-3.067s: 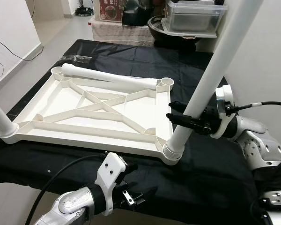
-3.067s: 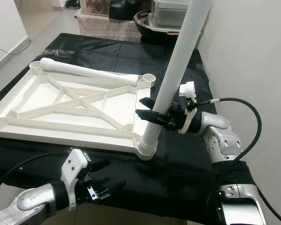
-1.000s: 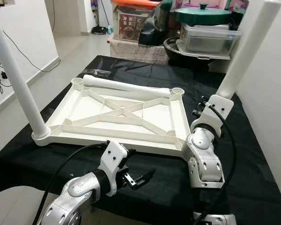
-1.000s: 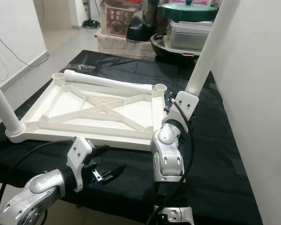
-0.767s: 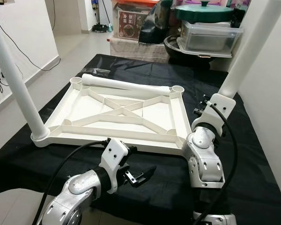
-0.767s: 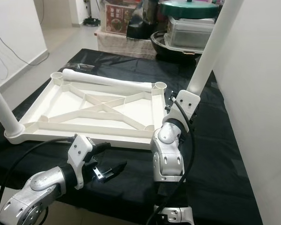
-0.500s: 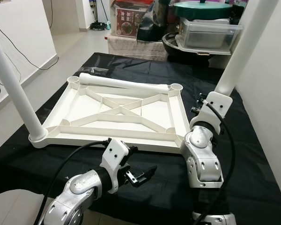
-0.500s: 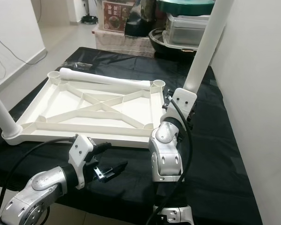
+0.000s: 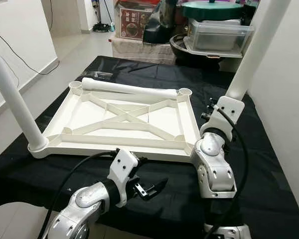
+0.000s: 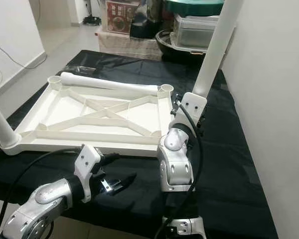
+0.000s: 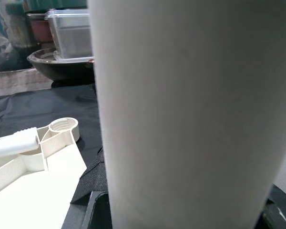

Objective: Building children table

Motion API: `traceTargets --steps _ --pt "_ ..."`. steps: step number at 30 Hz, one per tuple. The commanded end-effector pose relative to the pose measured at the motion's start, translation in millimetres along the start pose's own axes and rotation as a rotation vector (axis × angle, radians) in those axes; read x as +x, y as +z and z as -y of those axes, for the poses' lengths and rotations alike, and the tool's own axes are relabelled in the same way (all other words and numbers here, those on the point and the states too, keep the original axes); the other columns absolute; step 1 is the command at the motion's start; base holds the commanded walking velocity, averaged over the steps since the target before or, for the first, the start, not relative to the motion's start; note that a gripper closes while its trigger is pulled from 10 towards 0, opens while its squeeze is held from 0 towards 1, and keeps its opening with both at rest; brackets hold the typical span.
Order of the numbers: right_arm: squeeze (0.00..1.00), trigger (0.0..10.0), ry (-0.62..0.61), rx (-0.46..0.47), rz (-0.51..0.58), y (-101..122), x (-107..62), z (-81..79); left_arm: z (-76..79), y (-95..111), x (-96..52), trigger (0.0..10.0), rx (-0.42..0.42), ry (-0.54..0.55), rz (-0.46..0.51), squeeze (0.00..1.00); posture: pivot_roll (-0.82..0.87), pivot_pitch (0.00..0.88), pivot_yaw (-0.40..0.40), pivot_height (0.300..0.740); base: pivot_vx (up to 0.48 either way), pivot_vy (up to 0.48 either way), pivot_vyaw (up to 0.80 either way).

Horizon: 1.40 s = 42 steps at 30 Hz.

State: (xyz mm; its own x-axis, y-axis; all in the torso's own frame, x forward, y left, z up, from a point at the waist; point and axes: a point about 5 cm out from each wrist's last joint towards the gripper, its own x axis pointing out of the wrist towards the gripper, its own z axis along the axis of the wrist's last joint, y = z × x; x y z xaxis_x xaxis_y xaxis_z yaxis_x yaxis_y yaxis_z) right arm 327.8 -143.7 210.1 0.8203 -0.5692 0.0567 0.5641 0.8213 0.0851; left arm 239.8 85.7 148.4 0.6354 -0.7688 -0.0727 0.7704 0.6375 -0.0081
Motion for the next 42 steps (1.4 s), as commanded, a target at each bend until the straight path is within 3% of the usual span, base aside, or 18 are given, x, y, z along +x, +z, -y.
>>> traceTargets --steps 1,3,4,5,6,10,11,13,14,27,28,35,36,42 --pt "0.00 10.0 -0.022 -0.040 -0.081 -15.9 2.9 3.5 2.8 -2.1 -0.8 10.0 -0.003 -0.001 0.000 0.00 0.10 0.048 -0.075 0.740 0.000 0.000 0.00" --pt "0.00 10.0 -0.020 -0.038 -0.084 -16.2 2.6 3.2 3.0 -2.1 -1.0 10.0 -0.003 -0.001 0.000 0.00 0.10 0.048 -0.075 0.740 0.000 0.000 0.00" --pt "0.48 10.0 -0.012 -0.038 -0.087 -16.8 2.0 2.6 3.1 -2.0 -1.0 10.0 -0.004 -0.001 0.001 0.00 0.10 0.048 -0.076 0.740 0.000 0.000 0.00" --pt "0.48 10.0 -0.012 -0.038 -0.087 -16.8 2.0 2.6 3.1 -2.0 -1.0 10.0 -0.004 -0.001 0.001 0.00 0.10 0.048 -0.076 0.740 0.000 0.000 0.00" --pt "1.00 10.0 -0.002 -0.039 -0.088 -17.2 1.3 1.8 3.1 -2.1 -1.0 10.0 -0.004 0.000 0.001 0.00 0.10 0.048 -0.076 0.740 0.000 0.000 0.00" --pt "1.00 10.0 0.002 -0.039 -0.079 -16.2 0.1 1.0 3.0 -1.9 -1.0 10.0 -0.004 0.001 0.001 0.00 0.10 0.050 -0.076 0.740 0.000 0.000 0.00" --pt "0.80 10.0 0.001 -0.041 -0.070 -14.9 -0.1 1.0 2.8 -1.9 -1.0 10.0 -0.003 0.002 0.000 0.00 0.10 0.050 -0.078 0.740 0.000 0.000 0.00" --pt "0.80 10.0 0.001 -0.041 -0.070 -14.9 -0.1 1.0 2.8 -1.9 -1.0 10.0 -0.003 0.002 0.000 0.00 0.10 0.050 -0.078 0.740 0.000 0.000 0.00" --pt "0.00 10.0 0.005 -0.043 -0.063 -13.8 0.0 0.8 2.5 -2.0 -1.0 10.0 -0.003 0.003 0.000 0.00 0.10 0.050 -0.078 0.740 0.000 0.000 0.00" --pt "0.00 10.0 0.047 -0.048 -0.041 -13.2 -1.2 0.5 1.2 -3.7 -1.5 10.0 -0.004 0.010 -0.005 0.00 0.10 0.051 -0.079 0.740 0.000 0.000 0.00" --pt "1.00 10.0 0.066 -0.046 -0.043 -13.9 -2.3 -0.9 1.1 -4.0 -1.7 10.0 -0.003 0.011 -0.006 0.00 0.10 0.051 -0.079 0.740 0.000 0.000 0.00" --pt "1.00 10.0 0.062 -0.042 -0.038 -13.4 -5.4 0.5 0.8 -4.4 -1.9 10.0 -0.003 0.011 -0.006 0.00 0.10 0.051 -0.079 0.740 0.000 0.000 0.00" --pt "0.00 10.0 0.071 -0.041 -0.037 -13.0 -6.0 1.2 0.7 -4.3 -1.8 10.0 -0.002 0.010 -0.006 0.00 0.10 0.044 -0.079 0.740 0.000 0.000 0.00" --pt "0.00 10.0 0.128 -0.045 -0.030 -11.6 -9.5 9.3 -0.6 -4.6 -1.1 10.0 0.000 0.011 -0.005 0.00 0.10 0.034 -0.077 0.740 0.000 0.000 0.00"
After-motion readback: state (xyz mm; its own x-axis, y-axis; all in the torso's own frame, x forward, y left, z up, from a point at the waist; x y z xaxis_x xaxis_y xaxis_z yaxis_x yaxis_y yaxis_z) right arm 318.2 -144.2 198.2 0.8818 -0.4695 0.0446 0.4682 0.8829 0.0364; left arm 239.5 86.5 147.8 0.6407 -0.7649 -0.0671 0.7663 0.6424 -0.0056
